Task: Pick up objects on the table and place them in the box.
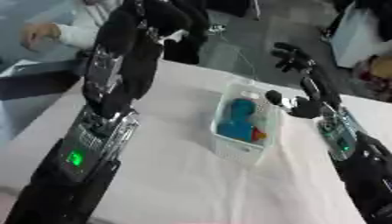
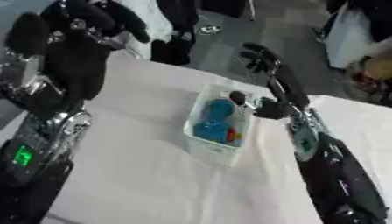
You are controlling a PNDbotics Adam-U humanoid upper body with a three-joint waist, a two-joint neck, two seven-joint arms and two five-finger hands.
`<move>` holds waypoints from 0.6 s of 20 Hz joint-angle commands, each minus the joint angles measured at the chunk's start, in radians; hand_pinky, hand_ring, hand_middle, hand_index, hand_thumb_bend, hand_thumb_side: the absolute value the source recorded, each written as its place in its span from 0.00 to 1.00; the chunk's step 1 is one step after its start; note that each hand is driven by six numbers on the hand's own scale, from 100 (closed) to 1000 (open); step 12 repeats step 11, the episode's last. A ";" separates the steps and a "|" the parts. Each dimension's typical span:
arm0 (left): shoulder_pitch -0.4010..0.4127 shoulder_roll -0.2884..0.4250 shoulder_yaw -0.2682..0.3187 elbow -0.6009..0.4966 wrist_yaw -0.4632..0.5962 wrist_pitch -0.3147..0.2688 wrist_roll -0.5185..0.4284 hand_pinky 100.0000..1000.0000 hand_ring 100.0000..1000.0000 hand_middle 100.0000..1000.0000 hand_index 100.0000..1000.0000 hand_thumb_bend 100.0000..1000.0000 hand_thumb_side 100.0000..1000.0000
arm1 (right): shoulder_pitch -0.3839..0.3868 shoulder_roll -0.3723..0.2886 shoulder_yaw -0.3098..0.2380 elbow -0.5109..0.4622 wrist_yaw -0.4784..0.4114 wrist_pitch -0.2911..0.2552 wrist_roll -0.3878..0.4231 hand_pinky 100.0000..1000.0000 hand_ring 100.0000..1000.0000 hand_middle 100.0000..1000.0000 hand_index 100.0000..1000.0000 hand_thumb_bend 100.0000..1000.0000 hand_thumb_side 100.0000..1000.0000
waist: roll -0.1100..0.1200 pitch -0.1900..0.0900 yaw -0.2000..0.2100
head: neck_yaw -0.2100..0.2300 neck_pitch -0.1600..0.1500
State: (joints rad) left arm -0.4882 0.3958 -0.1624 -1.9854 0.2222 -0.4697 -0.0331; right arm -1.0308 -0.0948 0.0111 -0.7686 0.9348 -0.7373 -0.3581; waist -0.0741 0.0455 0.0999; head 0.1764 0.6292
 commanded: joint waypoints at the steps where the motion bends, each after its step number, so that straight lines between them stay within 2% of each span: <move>1: -0.012 0.011 0.004 -0.015 0.001 0.007 -0.002 0.49 0.54 0.77 0.62 0.20 0.90 | 0.003 -0.045 0.018 -0.093 -0.082 -0.006 -0.016 0.54 0.64 0.89 0.86 0.58 1.00 | 0.002 -0.022 -0.014 | -0.013 -0.018; 5: -0.011 0.009 0.004 -0.015 0.003 0.013 0.000 0.49 0.54 0.77 0.62 0.20 0.90 | 0.075 -0.113 0.068 -0.282 -0.244 0.001 -0.004 0.57 0.69 0.90 0.87 0.55 1.00 | -0.002 -0.028 -0.049 | -0.099 -0.072; 6: -0.010 0.009 0.003 -0.015 0.003 0.013 0.000 0.49 0.54 0.77 0.62 0.20 0.90 | 0.102 -0.133 0.078 -0.343 -0.288 0.005 -0.001 0.58 0.71 0.90 0.88 0.50 1.00 | -0.002 -0.029 -0.058 | -0.121 -0.094; 7: -0.008 0.009 0.003 -0.015 0.003 0.014 -0.001 0.49 0.54 0.77 0.62 0.20 0.90 | 0.138 -0.154 0.087 -0.414 -0.334 0.009 0.000 0.58 0.71 0.90 0.88 0.48 1.00 | -0.001 -0.031 -0.065 | -0.143 -0.115; 8: -0.006 0.009 0.003 -0.015 0.003 0.015 -0.001 0.49 0.54 0.77 0.62 0.19 0.90 | 0.172 -0.169 0.093 -0.479 -0.376 0.019 0.004 0.59 0.72 0.90 0.88 0.41 1.00 | -0.001 -0.033 -0.070 | -0.162 -0.133; 11: 0.002 0.014 0.008 -0.015 0.002 0.012 0.002 0.49 0.54 0.77 0.62 0.19 0.90 | 0.290 -0.191 0.095 -0.682 -0.491 0.060 0.024 0.58 0.72 0.89 0.87 0.37 1.00 | 0.003 -0.039 -0.078 | -0.212 -0.197; 12: 0.002 0.014 0.008 -0.015 0.002 0.012 0.002 0.49 0.54 0.77 0.62 0.19 0.90 | 0.290 -0.191 0.095 -0.682 -0.491 0.060 0.024 0.58 0.72 0.89 0.87 0.37 1.00 | 0.003 -0.039 -0.078 | -0.212 -0.197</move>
